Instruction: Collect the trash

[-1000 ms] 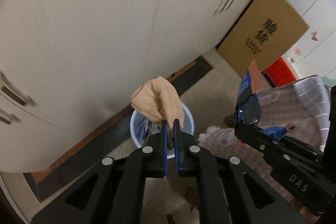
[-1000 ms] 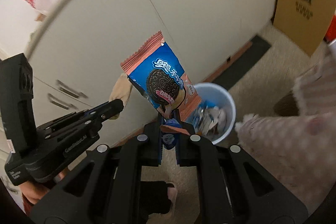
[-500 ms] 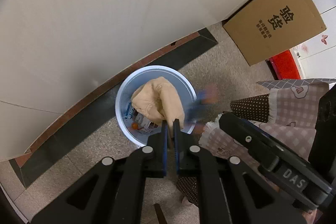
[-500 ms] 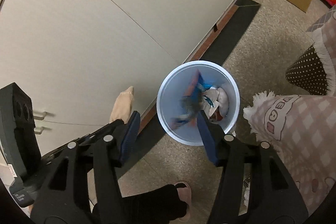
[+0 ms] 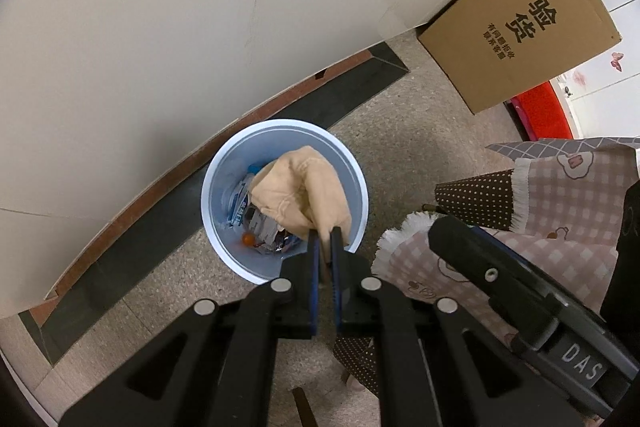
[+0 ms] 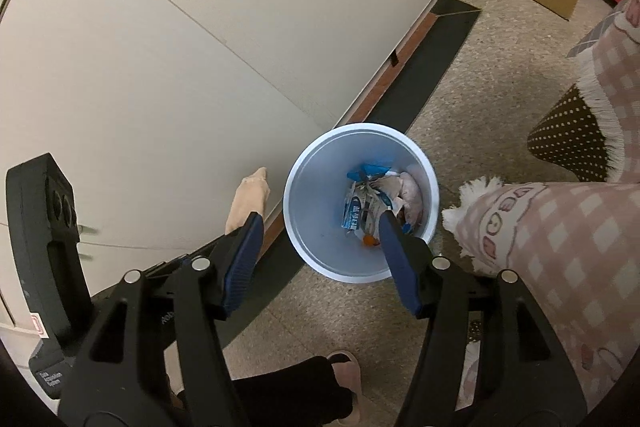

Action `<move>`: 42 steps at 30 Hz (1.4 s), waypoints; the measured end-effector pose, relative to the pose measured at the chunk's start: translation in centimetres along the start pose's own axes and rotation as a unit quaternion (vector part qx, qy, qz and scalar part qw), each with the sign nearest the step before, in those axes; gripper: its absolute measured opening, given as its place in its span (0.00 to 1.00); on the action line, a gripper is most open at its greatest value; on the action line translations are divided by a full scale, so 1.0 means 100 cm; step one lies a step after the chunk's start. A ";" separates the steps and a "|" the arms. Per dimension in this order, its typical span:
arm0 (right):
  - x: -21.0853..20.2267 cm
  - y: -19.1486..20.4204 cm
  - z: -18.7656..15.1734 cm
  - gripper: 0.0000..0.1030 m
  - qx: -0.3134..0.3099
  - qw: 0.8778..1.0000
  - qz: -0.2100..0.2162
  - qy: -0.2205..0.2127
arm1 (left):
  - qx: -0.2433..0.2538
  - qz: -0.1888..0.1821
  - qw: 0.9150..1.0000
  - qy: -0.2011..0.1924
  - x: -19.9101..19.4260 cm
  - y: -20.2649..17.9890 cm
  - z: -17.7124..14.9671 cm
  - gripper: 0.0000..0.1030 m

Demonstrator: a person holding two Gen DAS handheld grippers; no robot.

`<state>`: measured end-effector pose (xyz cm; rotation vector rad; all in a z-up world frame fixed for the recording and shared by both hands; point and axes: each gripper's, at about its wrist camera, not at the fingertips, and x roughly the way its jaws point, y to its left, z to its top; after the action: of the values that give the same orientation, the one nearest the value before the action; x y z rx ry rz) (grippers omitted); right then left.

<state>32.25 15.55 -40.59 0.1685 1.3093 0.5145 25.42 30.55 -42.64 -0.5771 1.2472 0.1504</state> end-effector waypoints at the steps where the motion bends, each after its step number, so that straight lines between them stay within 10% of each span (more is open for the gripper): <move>1: -0.004 -0.001 0.000 0.58 0.002 1.000 -0.001 -0.002 | 0.002 -0.001 1.000 -0.002 -0.003 -0.002 0.000 0.05; 12: -0.072 0.021 0.008 0.60 -0.038 0.995 -0.020 -0.088 | 0.002 -0.022 1.000 -0.022 -0.042 -0.024 0.004 0.07; 14: -0.087 0.027 0.009 0.61 -0.046 0.993 -0.022 -0.104 | 0.005 -0.023 0.999 -0.028 -0.053 -0.029 0.004 0.13; 17: -0.118 0.039 0.007 0.61 -0.061 0.989 -0.016 -0.136 | 0.000 -0.025 0.998 -0.050 -0.076 -0.035 0.003 0.58; 29: -0.259 0.064 -0.029 0.67 -0.115 0.959 -0.035 -0.257 | 0.053 0.007 0.987 -0.153 -0.202 -0.089 -0.034 0.68; 34: -0.326 0.057 -0.052 0.72 -0.118 0.942 -0.048 -0.310 | 0.083 0.028 0.972 -0.216 -0.269 -0.125 -0.063 0.76; 42: -0.441 0.029 -0.122 0.84 -0.095 0.906 -0.077 -0.405 | 0.158 0.034 0.926 -0.340 -0.370 -0.201 -0.132 0.82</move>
<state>12.62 -3.93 -3.97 0.0961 0.4481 0.3681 10.30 14.38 -4.44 -0.1657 0.5909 0.1831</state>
